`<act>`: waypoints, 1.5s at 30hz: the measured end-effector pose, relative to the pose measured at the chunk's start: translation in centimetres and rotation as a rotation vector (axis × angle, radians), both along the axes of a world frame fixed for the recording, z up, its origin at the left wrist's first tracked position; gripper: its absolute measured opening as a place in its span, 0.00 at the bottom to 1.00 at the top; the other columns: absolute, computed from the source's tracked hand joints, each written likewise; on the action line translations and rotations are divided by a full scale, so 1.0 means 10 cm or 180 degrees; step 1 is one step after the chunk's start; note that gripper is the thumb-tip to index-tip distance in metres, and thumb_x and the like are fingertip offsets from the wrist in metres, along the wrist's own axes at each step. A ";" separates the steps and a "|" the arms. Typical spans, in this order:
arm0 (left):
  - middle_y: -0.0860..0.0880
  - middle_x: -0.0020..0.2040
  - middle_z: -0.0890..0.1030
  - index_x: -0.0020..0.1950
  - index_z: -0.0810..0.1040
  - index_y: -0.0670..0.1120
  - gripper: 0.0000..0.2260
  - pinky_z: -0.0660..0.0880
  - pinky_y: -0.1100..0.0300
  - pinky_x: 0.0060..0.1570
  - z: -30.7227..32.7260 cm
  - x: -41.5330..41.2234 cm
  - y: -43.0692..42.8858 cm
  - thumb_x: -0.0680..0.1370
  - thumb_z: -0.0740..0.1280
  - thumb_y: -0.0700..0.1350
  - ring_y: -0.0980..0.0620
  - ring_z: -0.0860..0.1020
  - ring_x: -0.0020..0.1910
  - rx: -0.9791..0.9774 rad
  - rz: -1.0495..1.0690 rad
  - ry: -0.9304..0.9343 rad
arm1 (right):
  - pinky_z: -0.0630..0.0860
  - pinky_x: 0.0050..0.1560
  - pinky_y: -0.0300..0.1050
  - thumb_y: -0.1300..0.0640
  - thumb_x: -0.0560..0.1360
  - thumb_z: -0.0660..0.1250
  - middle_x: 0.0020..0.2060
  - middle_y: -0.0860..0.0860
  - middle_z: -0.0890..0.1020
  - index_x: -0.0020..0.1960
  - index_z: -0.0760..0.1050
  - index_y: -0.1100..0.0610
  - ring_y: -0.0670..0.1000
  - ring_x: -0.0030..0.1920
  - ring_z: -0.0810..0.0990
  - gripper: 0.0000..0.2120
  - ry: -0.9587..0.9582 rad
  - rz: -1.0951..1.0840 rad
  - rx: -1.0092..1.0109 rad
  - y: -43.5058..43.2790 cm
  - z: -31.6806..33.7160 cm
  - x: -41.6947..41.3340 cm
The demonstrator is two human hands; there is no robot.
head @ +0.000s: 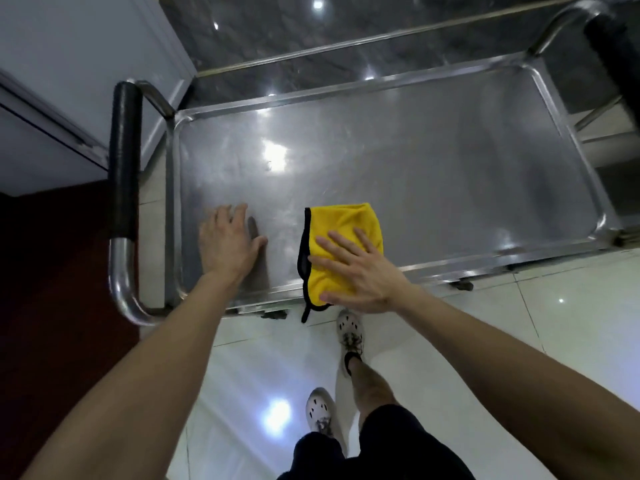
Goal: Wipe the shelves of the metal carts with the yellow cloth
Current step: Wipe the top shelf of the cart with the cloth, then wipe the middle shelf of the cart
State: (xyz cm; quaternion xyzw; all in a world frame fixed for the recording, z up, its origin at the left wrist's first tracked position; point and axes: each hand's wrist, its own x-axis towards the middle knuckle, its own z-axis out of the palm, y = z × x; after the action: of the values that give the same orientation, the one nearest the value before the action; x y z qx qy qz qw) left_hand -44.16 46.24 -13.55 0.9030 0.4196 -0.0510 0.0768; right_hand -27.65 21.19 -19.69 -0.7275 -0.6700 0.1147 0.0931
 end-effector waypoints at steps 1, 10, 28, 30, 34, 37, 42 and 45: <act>0.40 0.75 0.74 0.79 0.71 0.48 0.31 0.71 0.39 0.73 -0.01 -0.12 -0.14 0.81 0.73 0.59 0.38 0.72 0.74 -0.0093 -0.0001 -0.0205 | 0.48 0.82 0.69 0.25 0.81 0.56 0.87 0.49 0.51 0.86 0.57 0.42 0.54 0.87 0.45 0.39 0.0128 -0.0180 0.0177 -0.01 0.04 0.01; 0.41 0.73 0.79 0.76 0.79 0.41 0.20 0.72 0.42 0.75 -0.31 -1.55 -0.85 0.84 0.69 0.46 0.38 0.75 0.73 -0.0069 -0.0161 -0.0686 | 0.36 0.80 0.73 0.12 0.65 0.51 0.85 0.59 0.36 0.86 0.43 0.37 0.63 0.84 0.32 0.57 -0.0291 -0.1073 -0.0807 0.29 0.08 -0.22; 0.53 0.64 0.86 0.73 0.79 0.51 0.32 0.83 0.54 0.58 -0.07 -1.98 -1.01 0.69 0.80 0.48 0.54 0.83 0.65 -0.3268 0.1006 -0.2251 | 0.73 0.38 0.46 0.65 0.68 0.65 0.45 0.48 0.80 0.57 0.73 0.47 0.53 0.47 0.77 0.22 0.2069 -0.2281 0.0706 0.20 0.63 -1.89; 0.52 0.67 0.85 0.75 0.78 0.50 0.38 0.82 0.53 0.62 0.00 -1.96 -1.13 0.66 0.84 0.49 0.53 0.83 0.68 -0.4228 0.0862 -0.2129 | 0.77 0.40 0.45 0.61 0.72 0.72 0.46 0.47 0.83 0.59 0.75 0.48 0.53 0.48 0.81 0.18 0.2728 -0.2962 0.0755 0.09 0.72 -2.05; 0.49 0.65 0.86 0.75 0.77 0.48 0.40 0.82 0.44 0.65 0.10 -1.92 -1.36 0.65 0.88 0.47 0.47 0.86 0.63 -0.4301 0.0565 -0.1787 | 0.85 0.55 0.56 0.55 0.66 0.86 0.58 0.54 0.84 0.68 0.74 0.54 0.55 0.56 0.85 0.35 0.4345 -0.3579 0.0608 -0.15 0.83 -2.24; 0.47 0.65 0.85 0.75 0.76 0.50 0.40 0.82 0.41 0.65 0.13 -1.90 -1.49 0.66 0.89 0.44 0.44 0.84 0.63 -0.4181 0.0865 -0.1900 | 0.84 0.58 0.57 0.54 0.72 0.82 0.60 0.55 0.84 0.69 0.75 0.56 0.57 0.60 0.85 0.29 0.4622 -0.3476 0.0578 -0.34 0.88 -2.33; 0.51 0.53 0.86 0.60 0.85 0.50 0.25 0.78 0.59 0.46 0.16 -1.96 -1.56 0.69 0.81 0.62 0.52 0.85 0.51 -0.4511 0.0531 -0.1881 | 0.78 0.55 0.53 0.57 0.82 0.71 0.55 0.56 0.85 0.59 0.83 0.56 0.56 0.56 0.82 0.08 0.4068 -0.3384 0.0742 -0.48 0.98 -2.35; 0.51 0.45 0.85 0.52 0.82 0.49 0.24 0.70 0.53 0.45 0.26 -1.89 -1.51 0.78 0.68 0.70 0.49 0.81 0.43 -0.4646 0.1211 -0.1979 | 0.75 0.47 0.45 0.62 0.77 0.75 0.45 0.52 0.83 0.51 0.82 0.57 0.50 0.46 0.80 0.04 0.4034 -0.3142 0.0792 -0.55 1.05 -2.28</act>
State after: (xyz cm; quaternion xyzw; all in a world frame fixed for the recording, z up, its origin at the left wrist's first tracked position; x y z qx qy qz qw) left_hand -63.02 31.09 -10.95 0.5117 0.3864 -0.0446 0.7661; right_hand -50.40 15.65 -9.20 -0.7203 -0.0998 0.3752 0.5747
